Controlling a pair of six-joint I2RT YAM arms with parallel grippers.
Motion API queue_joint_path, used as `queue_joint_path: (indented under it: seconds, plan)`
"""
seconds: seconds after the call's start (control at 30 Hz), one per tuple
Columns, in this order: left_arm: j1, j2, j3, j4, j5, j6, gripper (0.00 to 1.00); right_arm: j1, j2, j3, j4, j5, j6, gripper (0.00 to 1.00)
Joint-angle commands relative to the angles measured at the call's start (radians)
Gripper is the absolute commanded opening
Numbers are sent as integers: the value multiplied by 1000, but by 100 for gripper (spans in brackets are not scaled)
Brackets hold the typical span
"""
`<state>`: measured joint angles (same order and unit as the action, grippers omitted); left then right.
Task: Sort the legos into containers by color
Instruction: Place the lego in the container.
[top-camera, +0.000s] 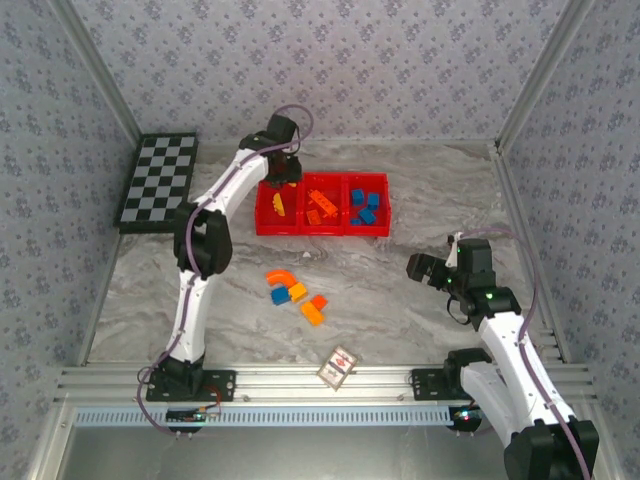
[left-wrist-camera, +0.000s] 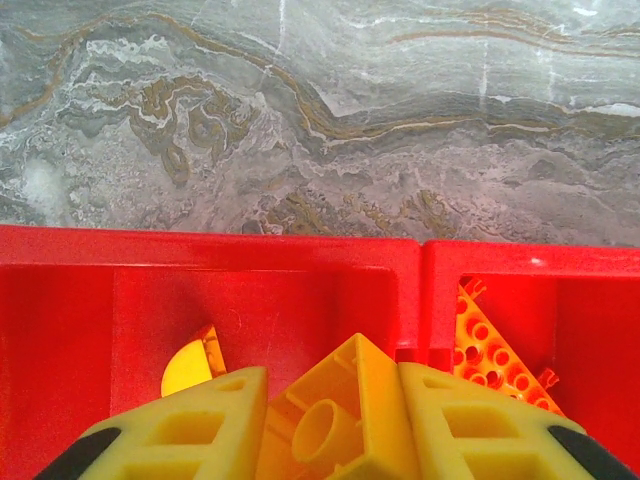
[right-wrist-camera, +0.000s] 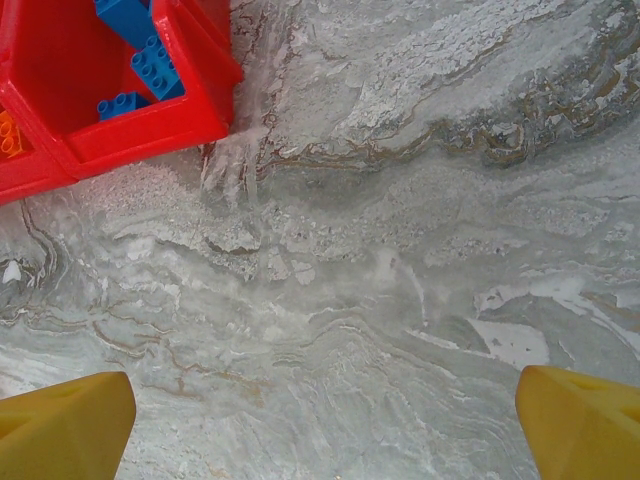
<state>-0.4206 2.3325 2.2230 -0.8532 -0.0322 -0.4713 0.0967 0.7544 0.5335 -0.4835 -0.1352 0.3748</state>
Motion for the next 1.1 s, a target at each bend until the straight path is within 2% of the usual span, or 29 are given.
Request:
queue_joint_path:
  seconds: [0.0,0.2,0.33,0.47,0.57,0.7,0.93,1.0,1.07]
  plan:
    - [6,16,46,-46,14,11,35,-8,-9,-6,-22,9,-18,100]
    - [8,-3,8,-45,14,20,36,-11,-10,-5,-23,11,-17,100]
    - [8,-54,-86,3,12,19,40,-12,-9,-6,-23,11,-17,100]
    - [9,-99,-167,50,4,10,55,-15,-10,-6,-24,9,-16,100]
    - [9,-123,-199,66,0,10,62,-17,-10,-6,-23,8,-16,100]
    - [10,-170,-237,85,-12,14,66,-16,-10,-7,-23,5,-18,100]
    - [8,-367,-434,164,-17,8,74,-18,-6,-7,-20,5,-13,100]
    - [7,-452,-535,210,-49,-49,81,-18,-1,-5,-26,51,10,100]
    - [3,-552,-664,273,-21,-93,83,-25,-7,2,-52,104,27,100]
